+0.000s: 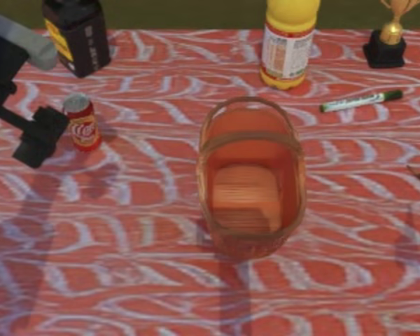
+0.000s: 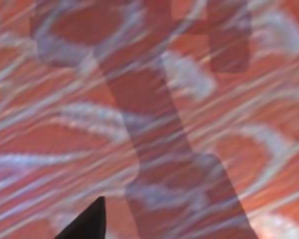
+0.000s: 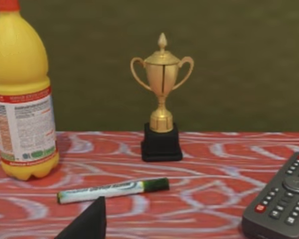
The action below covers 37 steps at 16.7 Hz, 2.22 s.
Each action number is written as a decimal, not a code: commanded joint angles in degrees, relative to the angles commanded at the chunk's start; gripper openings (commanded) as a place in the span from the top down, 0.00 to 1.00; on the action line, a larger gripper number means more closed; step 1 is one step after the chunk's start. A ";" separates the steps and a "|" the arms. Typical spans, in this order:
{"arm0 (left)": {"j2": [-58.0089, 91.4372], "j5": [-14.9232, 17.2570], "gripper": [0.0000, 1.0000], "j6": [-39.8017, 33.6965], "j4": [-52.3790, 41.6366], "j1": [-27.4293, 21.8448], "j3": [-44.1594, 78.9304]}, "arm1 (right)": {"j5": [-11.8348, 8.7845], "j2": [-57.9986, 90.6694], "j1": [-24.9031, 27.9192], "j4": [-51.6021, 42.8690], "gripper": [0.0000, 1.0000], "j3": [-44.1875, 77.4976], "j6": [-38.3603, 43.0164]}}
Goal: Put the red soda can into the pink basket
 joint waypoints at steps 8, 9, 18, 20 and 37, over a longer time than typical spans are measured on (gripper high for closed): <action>40.12 -1.19 0.00 10.73 -19.43 -0.93 41.86 | 0.00 0.00 0.00 0.00 0.00 0.00 0.00; 43.66 -1.40 0.00 11.67 -20.73 -0.88 46.07 | 0.00 0.00 0.00 0.00 0.00 0.00 0.00; 55.98 -2.24 0.00 14.97 -24.39 -0.53 61.41 | 0.00 0.00 0.00 0.00 0.00 0.00 0.00; 55.98 -2.24 0.00 14.97 -24.39 -0.53 61.41 | 0.00 0.00 0.00 0.00 0.00 0.00 0.00; 55.66 -2.24 0.23 15.02 -12.79 -0.47 49.49 | 0.00 0.00 0.00 0.00 0.00 0.00 0.00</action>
